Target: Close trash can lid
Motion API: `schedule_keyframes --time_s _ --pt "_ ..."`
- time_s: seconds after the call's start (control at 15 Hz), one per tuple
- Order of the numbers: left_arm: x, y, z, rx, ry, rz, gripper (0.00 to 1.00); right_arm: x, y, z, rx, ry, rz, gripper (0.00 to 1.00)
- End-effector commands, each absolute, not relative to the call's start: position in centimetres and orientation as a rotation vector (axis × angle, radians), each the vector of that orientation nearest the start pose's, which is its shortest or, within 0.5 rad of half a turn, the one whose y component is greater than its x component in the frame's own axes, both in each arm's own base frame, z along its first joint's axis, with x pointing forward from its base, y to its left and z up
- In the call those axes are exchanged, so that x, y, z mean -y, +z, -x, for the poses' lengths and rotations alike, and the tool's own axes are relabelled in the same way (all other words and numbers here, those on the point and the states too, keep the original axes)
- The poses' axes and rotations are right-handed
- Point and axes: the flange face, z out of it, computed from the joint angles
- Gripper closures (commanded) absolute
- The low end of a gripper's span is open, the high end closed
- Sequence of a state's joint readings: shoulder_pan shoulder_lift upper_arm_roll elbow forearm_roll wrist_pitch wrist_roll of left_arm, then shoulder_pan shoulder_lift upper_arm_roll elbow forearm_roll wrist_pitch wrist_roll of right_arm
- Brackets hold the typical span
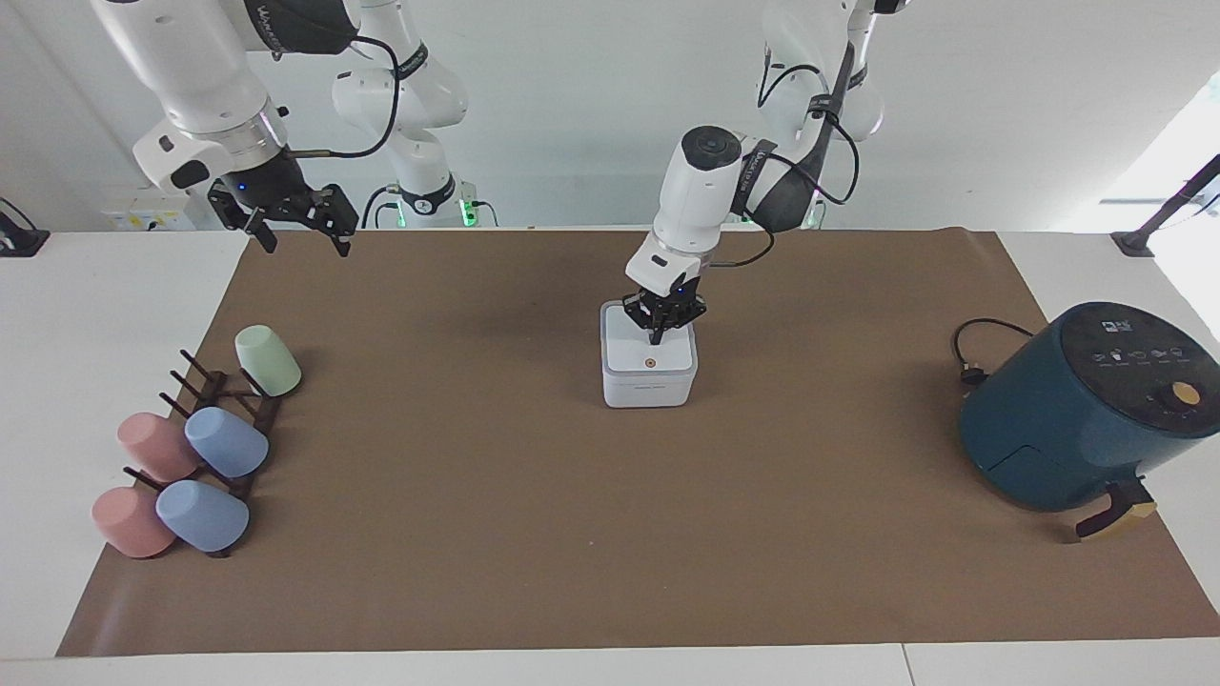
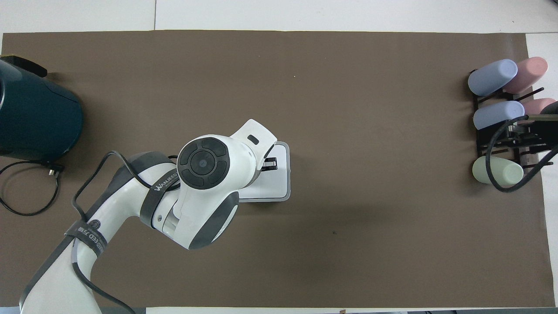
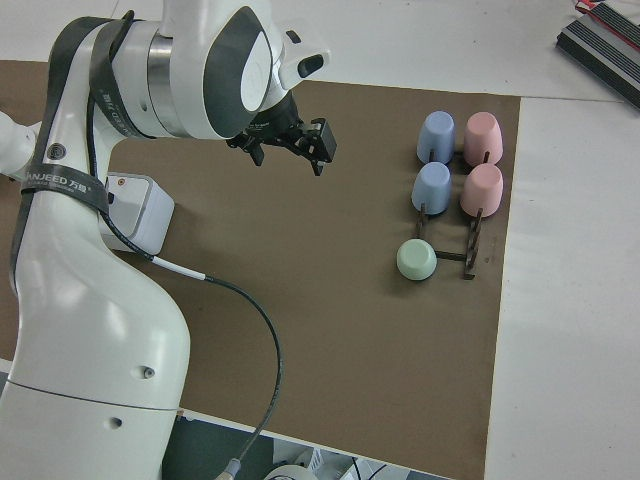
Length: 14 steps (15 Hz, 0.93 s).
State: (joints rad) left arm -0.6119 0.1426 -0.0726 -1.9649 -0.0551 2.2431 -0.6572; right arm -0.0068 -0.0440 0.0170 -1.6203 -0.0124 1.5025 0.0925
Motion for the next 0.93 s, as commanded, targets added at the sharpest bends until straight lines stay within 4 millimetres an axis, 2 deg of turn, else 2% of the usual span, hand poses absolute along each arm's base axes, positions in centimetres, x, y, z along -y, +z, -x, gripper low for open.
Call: schedule_keyframes --time_s 0.0,0.13,0.53,0.67,0.8,0.87 --pt "38.8 37.8 -46.9 -0.045 -0.1 3.22 1.0 -0.2 61.9 -53.2 -0.093 0.115 3.155 0.0" --pt "38.9 37.3 -46.9 -0.046 -0.095 3.217 1.0 -0.2 61.9 -53.2 -0.093 0.115 3.155 0.0" --pt "38.9 37.6 -46.9 -0.046 -0.081 3.21 1.0 -0.2 62.0 -53.2 -0.093 0.113 3.155 0.0" --pt "38.5 39.0 -47.4 -0.041 -0.082 3.207 1.0 -0.2 62.0 -53.2 -0.093 0.113 3.155 0.0" --pt "38.2 42.9 -48.0 -0.037 -0.06 3.196 1.0 -0.2 61.9 -53.2 -0.093 0.115 3.155 0.0" --pt "37.4 44.4 -48.8 -0.014 -0.047 3.19 1.0 -0.2 61.9 -53.2 -0.093 0.115 3.155 0.0"
